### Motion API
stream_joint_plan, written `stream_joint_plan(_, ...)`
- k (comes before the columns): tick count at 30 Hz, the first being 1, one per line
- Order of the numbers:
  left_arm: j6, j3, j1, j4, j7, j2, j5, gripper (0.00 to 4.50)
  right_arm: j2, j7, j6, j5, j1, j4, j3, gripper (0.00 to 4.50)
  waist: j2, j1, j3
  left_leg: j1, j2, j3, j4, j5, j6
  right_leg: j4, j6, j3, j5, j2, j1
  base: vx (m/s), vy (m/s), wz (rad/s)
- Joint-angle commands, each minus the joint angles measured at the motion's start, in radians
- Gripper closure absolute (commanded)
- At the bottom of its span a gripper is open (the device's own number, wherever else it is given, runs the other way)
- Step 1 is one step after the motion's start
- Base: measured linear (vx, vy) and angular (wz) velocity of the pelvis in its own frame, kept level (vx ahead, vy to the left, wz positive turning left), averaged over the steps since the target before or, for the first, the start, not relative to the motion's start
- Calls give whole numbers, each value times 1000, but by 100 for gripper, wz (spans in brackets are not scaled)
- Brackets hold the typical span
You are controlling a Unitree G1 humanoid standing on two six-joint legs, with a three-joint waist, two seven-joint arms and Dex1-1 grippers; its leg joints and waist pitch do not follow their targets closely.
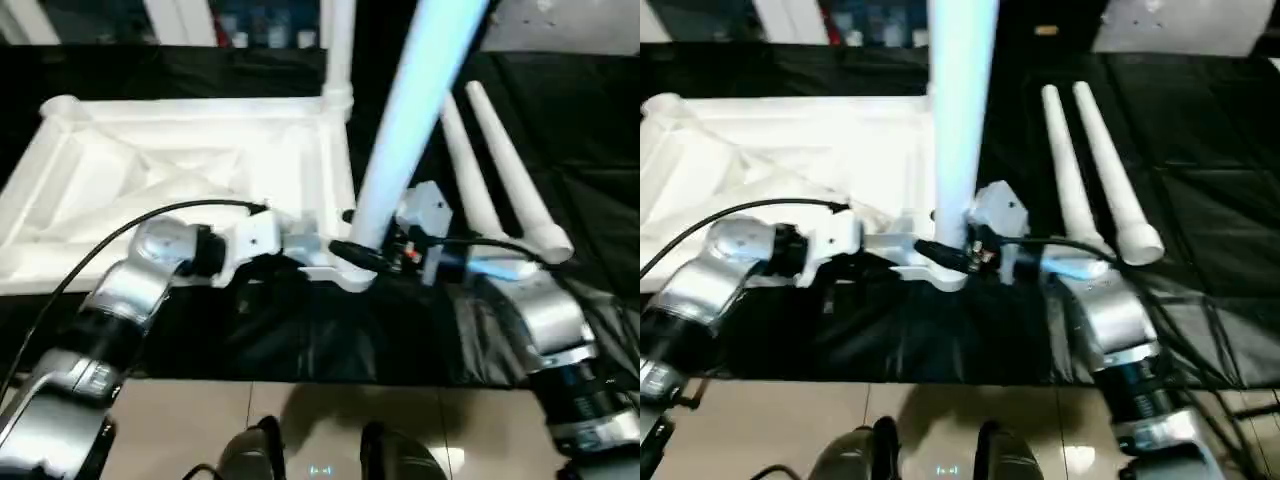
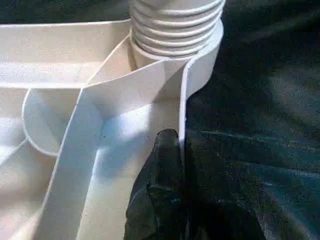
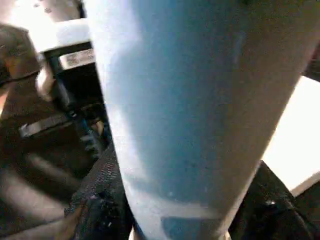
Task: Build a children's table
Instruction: Insert table leg to table base
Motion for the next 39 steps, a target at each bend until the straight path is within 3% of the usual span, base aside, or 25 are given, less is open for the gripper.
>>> stream_joint_plan(1,100,102,29,-99,159,12,-23,450,0,-11,68,-43,58,103,62,261,2,0,-38,25,89,-58,-93,-440,-26,-89,-148,69,-597,-117,20,0,0,0)
stream_joint_plan(3,145,108,71,-172,173,13,-21,450,6,-17,64,-45,53,110,59,261,2,-4,-39,29,86,-53,-93,-442,-21,-92,-143,69,-582,-110,17,0,0,0)
stream_joint_plan(4,230,111,143,-307,200,6,-18,450,21,-36,59,-50,38,132,51,261,-2,-9,-42,25,89,-52,-91,-419,-22,-84,-166,72,-526,-112,23,0,0,0)
stream_joint_plan(5,275,108,173,-373,215,-4,-13,450,29,-47,59,-51,29,145,46,261,0,-15,-40,17,89,-51,-92,-384,-10,-80,-182,71,-484,-112,29,0,0,0)
stream_joint_plan(6,306,103,191,-418,225,-14,-10,450,36,-56,59,-52,22,154,42,261,0,-18,-44,24,88,-44,-87,-359,3,-80,-193,74,-443,-107,25,53,0,-2)
stream_joint_plan(8,395,75,221,-536,252,-60,-12,450,56,-81,57,-55,1,178,34,261,-2,-22,-45,20,86,-41,-83,-326,17,-75,-208,74,-398,-105,31,29,-4,1)
stream_joint_plan(13,538,0,206,-683,310,-113,7,450,88,-130,47,-67,-35,221,23,262,-2,-21,-59,18,78,-27,-62,-122,98,-54,-266,66,-126,-94,47,22,-5,0)
stream_joint_plan(15,574,-4,188,-705,327,-123,5,450,94,-144,42,-69,-45,232,15,262,0,-20,-59,20,78,-26,-59,-104,114,-49,-278,63,-85,-91,48,0,0,0)
stream_joint_plan(20,627,7,181,-729,339,-135,-9,450,104,-150,52,-57,-48,232,7,262,3,-17,-54,20,77,-29,-62,-168,94,-59,-262,60,-187,-92,50,0,0,0)
stream_joint_plan(27,670,14,183,-681,387,-114,11,450,105,-133,58,-56,-21,216,18,262,6,-18,-57,22,78,-29,-60,-153,91,-53,-272,59,-127,-90,52,0,0,0)
stream_joint_plan(34,643,25,174,-644,370,-90,5,450,100,-125,69,-49,-19,226,8,262,7,-17,-60,24,76,-28,-58,-154,88,-53,-272,59,-131,-88,52,0,0,0)
stream_joint_plan(35,638,24,174,-637,365,-80,8,450,100,-125,69,-48,-19,228,6,206,6,-17,-61,24,76,-29,-58,-146,92,-52,-274,59,-120,-89,53,0,0,0)
stream_joint_plan(39,614,21,172,-617,358,-49,16,450,99,-124,68,-45,-19,236,0,172,6,-15,-64,22,75,-27,-53,-122,102,-47,-288,60,-81,-89,55,0,0,0)
